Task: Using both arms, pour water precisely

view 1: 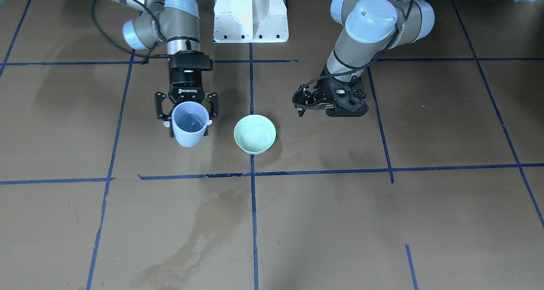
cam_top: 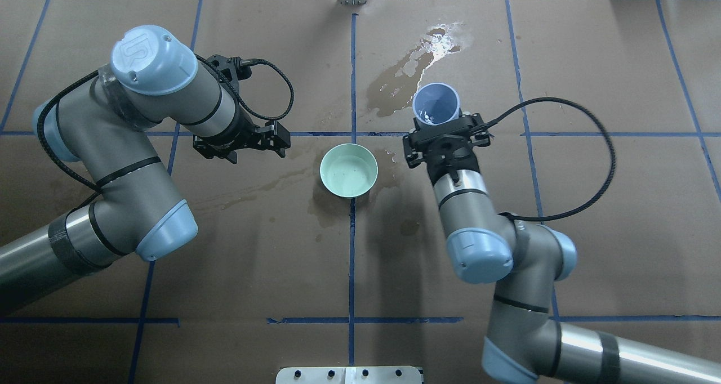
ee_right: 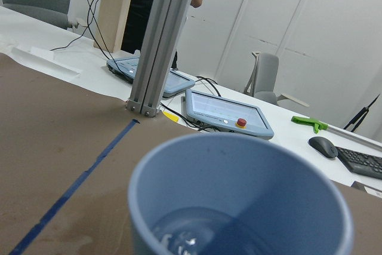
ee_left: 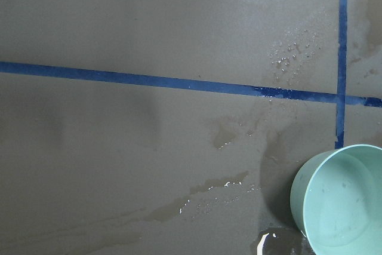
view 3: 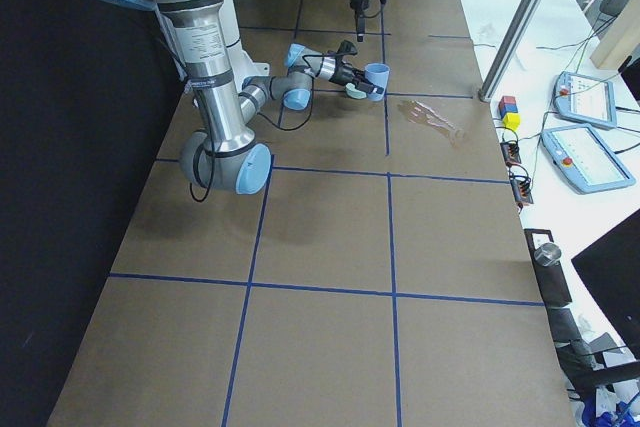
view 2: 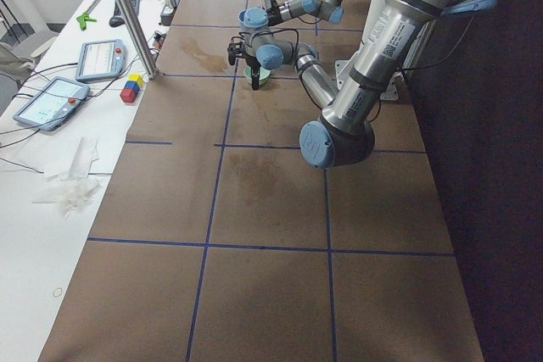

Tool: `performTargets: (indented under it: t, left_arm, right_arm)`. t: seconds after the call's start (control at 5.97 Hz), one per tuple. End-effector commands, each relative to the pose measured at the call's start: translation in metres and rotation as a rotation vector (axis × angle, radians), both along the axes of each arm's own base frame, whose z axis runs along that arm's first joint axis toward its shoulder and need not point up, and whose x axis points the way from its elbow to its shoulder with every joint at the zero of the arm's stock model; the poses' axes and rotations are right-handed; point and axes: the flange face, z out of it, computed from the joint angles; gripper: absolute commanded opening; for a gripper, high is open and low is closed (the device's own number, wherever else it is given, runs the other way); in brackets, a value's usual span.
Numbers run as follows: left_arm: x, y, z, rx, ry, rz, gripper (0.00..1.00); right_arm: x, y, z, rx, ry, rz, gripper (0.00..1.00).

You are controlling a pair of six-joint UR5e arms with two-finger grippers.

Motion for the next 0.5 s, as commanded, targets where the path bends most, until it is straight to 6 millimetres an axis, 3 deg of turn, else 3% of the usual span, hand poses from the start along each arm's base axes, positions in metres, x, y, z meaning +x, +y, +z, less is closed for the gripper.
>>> performTargets:
  t: [0.0, 0.33]
  left_arm:
    - [0.000, 0.000, 0.001, 0.000, -0.001, 0.000, 1.00]
    - [0.000, 0.000, 0.000, 0.001, 0.001, 0.000, 1.00]
  right_arm:
    - [0.056, -0.010, 0.052, -0.056, -0.117, 0.009, 0.00]
    - [0.149, -0.019, 0.158, -0.102, -0.097, 0.020, 0.00]
